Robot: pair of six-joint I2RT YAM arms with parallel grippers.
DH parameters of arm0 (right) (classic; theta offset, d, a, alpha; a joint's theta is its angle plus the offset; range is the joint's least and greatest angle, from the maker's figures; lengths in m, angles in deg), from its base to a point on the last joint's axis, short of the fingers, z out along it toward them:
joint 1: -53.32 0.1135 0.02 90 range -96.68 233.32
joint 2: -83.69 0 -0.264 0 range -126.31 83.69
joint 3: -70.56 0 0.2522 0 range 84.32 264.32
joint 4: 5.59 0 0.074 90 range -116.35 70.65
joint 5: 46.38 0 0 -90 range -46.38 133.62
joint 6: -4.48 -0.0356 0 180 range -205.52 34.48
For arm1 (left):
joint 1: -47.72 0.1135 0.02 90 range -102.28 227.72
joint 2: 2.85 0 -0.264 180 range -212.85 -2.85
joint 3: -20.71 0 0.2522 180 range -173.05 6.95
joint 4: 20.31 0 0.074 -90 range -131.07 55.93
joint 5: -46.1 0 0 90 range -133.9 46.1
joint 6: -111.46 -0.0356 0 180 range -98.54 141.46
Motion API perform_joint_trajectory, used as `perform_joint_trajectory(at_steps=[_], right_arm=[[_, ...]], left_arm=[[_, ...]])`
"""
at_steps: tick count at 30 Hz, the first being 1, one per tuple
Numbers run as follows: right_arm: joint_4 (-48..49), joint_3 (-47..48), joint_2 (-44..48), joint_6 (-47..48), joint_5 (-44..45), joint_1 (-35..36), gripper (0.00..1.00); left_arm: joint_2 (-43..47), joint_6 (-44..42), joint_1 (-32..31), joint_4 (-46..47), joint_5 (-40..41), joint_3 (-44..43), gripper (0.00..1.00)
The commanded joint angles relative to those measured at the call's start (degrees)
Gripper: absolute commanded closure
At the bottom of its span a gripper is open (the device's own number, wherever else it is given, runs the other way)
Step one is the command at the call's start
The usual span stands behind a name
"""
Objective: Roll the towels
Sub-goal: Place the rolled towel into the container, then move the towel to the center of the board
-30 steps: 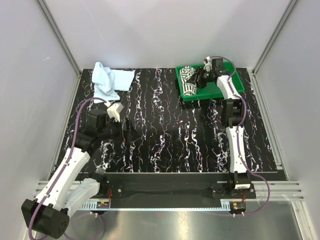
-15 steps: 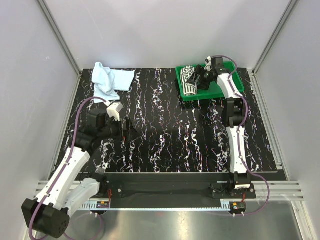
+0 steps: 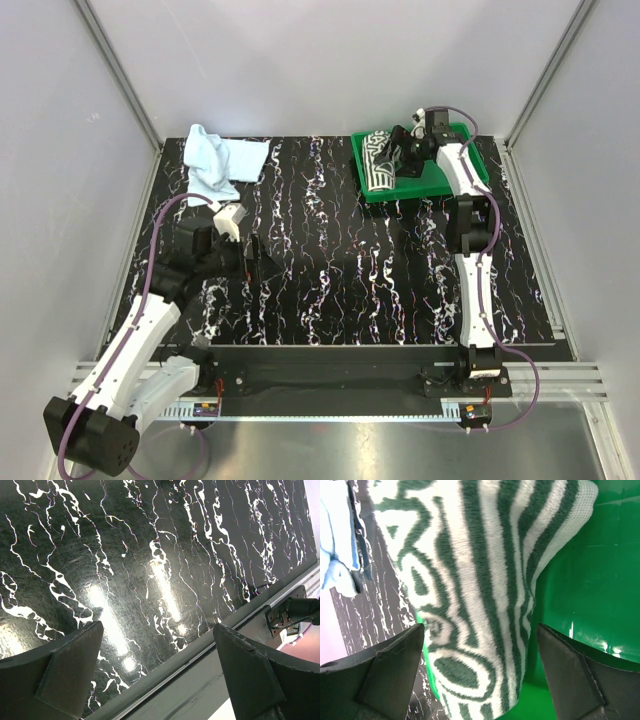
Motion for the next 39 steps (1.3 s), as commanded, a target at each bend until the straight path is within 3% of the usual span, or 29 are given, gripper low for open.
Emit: perform_joint_trajectory(at_steps=[1, 11, 16, 20, 24, 28, 33, 35, 39], right_arm=[[-0.33, 0.23, 6.52, 0.84, 0.77, 0.08, 0.0], [-2.09, 0.14, 10.74, 2.42, 4.19, 0.08, 0.0], [-6.31, -3.35, 17.32, 5.59, 13.76, 0.08, 0.0], [-1.4, -16.97, 29.62, 4.63, 17.29, 0.08, 0.0], [4.3, -31.38, 45.5, 1.21, 15.45, 0.43, 0.0], [9.94, -50.51, 59.24, -3.19, 13.87, 2.09, 0.0], [11.53, -64.35, 73.39, -7.41, 13.16, 6.31, 0.0], [11.01, -70.15, 78.48, -9.08, 13.08, 8.59, 0.0], [9.78, -78.77, 87.26, -11.81, 12.03, 10.71, 0.01]], left_arm=[[-0.27, -0.07, 0.36, 2.1, 0.51, 0.46, 0.01], [-0.27, -0.15, 0.45, 1.92, 0.95, 0.46, 0.01], [-0.1, -0.07, 0.63, 1.66, 2.18, 0.46, 0.01], [-0.09, 0.63, 0.71, 1.48, 5.94, 0.46, 0.01], [-3.77, 4.66, 0.8, 1.48, 16.21, -1.64, 0.01], [-13.86, 7.49, 0.8, 1.39, 27.64, -10.49, 0.01], [-25.91, 8.81, 1.59, 1.14, 40.65, -22.46, 0.01], [-32.75, 9.33, 3.61, 1.13, 43.56, -28.24, 0.01], [-44.37, 10.83, 7.74, 0.52, 41.73, -37.73, 0.01]])
